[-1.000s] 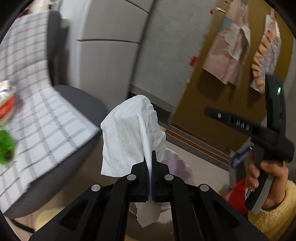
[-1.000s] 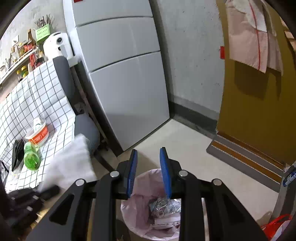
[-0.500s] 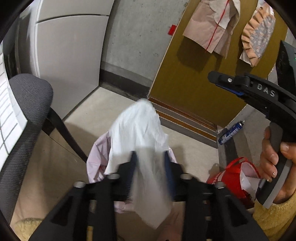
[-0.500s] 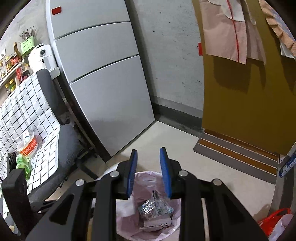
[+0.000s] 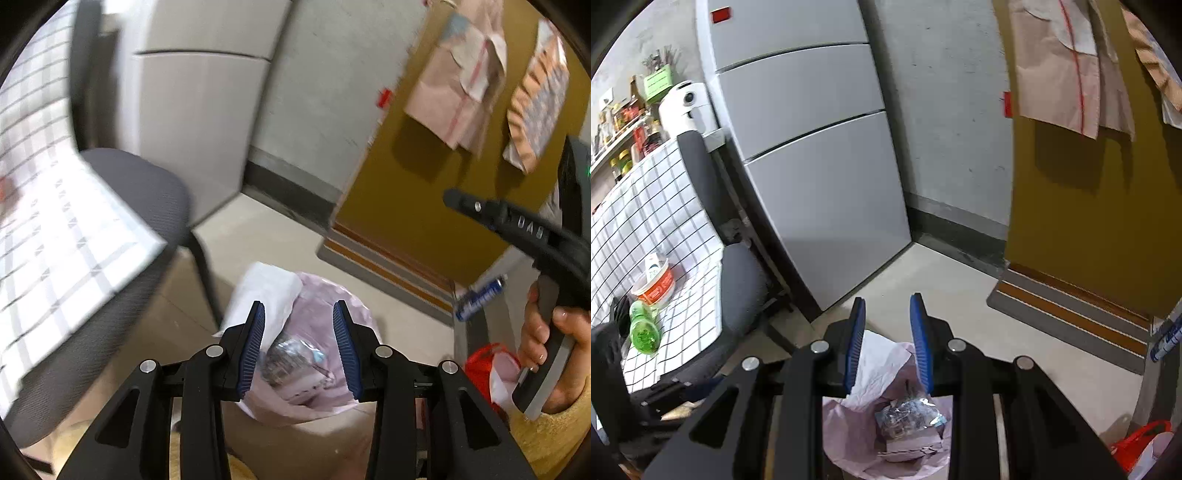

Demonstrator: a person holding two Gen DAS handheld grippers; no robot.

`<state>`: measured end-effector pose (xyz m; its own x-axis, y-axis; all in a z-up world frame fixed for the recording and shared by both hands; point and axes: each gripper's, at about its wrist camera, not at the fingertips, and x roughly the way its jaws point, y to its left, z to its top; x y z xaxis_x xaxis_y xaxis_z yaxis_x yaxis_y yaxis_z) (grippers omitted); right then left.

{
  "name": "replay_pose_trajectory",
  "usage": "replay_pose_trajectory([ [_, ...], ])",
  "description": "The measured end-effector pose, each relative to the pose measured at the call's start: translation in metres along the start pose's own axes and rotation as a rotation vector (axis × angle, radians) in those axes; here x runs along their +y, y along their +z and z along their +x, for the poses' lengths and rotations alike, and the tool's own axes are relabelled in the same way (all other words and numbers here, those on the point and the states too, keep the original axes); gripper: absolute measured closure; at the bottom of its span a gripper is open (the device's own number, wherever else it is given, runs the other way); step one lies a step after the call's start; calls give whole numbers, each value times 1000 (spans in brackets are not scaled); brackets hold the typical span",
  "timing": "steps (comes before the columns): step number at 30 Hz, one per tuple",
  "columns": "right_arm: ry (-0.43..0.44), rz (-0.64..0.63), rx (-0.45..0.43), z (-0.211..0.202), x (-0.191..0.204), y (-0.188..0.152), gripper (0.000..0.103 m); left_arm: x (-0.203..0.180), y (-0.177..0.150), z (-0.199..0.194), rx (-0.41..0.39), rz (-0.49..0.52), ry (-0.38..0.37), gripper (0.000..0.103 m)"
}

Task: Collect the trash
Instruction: 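Move both open tools back to the trash on the chair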

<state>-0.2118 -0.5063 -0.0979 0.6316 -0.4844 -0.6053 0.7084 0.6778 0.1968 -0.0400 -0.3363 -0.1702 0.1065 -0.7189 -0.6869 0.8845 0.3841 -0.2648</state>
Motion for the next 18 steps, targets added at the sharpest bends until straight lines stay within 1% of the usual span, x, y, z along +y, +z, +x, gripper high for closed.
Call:
replay_pose_trajectory([
  [3,19,-23,2,-1,16,0,78,17,-2,-24,-38,-32,52,63],
  [8,73,-70,25,0,45,-3,78,46,-10,-71,-98,-88,177,63],
  [9,95,-80,30,0,53,-3,78,52,-12,-80,-109,-104,199,63],
  [10,111,-87,34,0,58,-3,78,62,-15,-91,-116,-125,240,63],
  [13,186,-130,44,2,86,-5,74,82,-27,-120,-146,-173,326,63],
  [15,245,-171,55,3,111,-7,73,95,-34,-137,-160,-210,381,63],
  [17,304,-217,70,6,139,-9,73,113,-43,-158,-174,-263,453,62],
  [18,333,-241,75,7,152,-10,73,118,-46,-165,-179,-279,476,60],
])
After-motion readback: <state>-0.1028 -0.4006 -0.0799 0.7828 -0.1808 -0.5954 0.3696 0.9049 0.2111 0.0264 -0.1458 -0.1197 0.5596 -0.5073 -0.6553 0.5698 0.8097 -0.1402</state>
